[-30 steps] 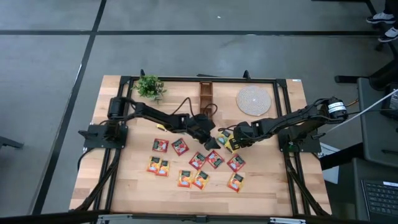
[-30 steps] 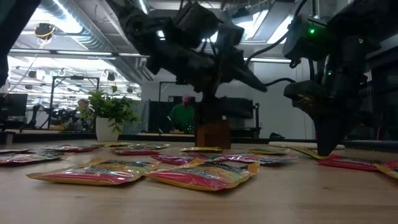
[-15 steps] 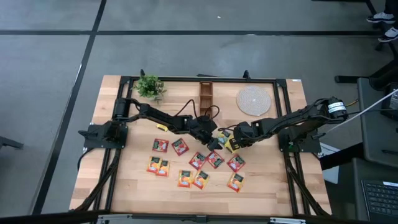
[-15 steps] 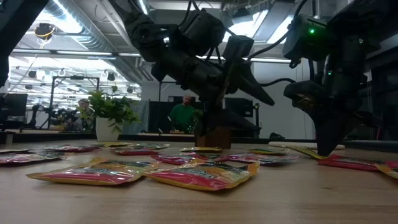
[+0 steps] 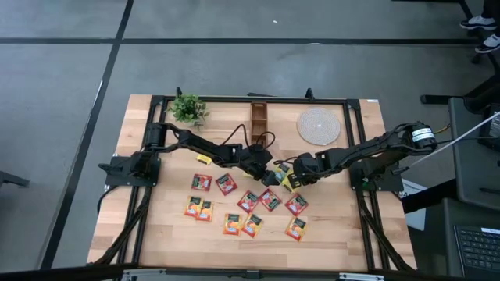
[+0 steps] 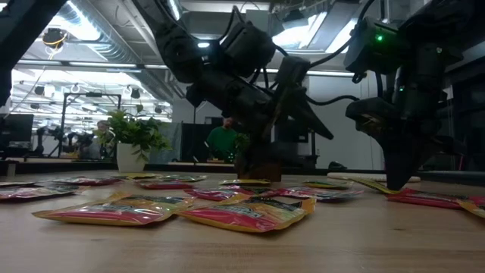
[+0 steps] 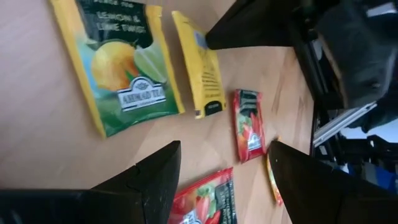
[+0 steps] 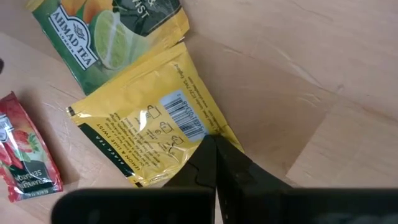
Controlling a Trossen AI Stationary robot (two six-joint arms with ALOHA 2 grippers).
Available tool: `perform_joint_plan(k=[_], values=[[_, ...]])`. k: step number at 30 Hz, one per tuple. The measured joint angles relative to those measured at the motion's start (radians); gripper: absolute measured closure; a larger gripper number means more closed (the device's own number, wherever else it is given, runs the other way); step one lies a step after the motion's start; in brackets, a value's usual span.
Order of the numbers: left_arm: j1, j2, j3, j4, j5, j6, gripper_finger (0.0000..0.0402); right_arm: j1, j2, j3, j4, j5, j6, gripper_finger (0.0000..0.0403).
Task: Pick & Place Tea
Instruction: Put the yellow tea bag into the left section of the wooden organizer
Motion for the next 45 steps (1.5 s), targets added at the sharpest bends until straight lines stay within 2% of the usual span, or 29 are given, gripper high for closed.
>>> perform_joint_plan(k=[9, 15, 24, 29, 39, 42, 45], values=[[-0.004, 0.001, 0.0, 0.003, -0.007, -0.03, 0.0162, 0.0, 0.0, 0.0, 0.0, 0.0, 0.0, 0.0403], [-0.027, 0.001, 0.0, 0.021, 0.005, 0.046, 0.0162, 0.0, 0.0, 0.0, 0.0, 0.0, 0.0, 0.0403], [-0.082, -0.007, -0.001, 0.056, 0.027, 0.428, 0.0162, 0.0, 0.0, 0.0, 0.001, 0.0, 0.0, 0.0403], [-0.104, -0.012, 0.0, 0.056, 0.005, 0.647, 0.0162, 0.0, 0.0, 0.0, 0.001, 0.0, 0.0, 0.0403], [-0.133, -0.008, 0.001, 0.058, -0.228, 0.957, 0.0162, 0.0, 0.0, 0.0, 0.006, 0.0, 0.0, 0.0403], [-0.143, -0.006, 0.001, 0.054, -0.273, 1.103, 0.0162, 0.0, 0.0, 0.0, 0.009, 0.0, 0.0, 0.0403], [-0.157, 0.0, 0.001, 0.049, -0.369, 1.266, 0.0162, 0.0, 0.0, 0.0, 0.01, 0.0, 0.0, 0.0403]])
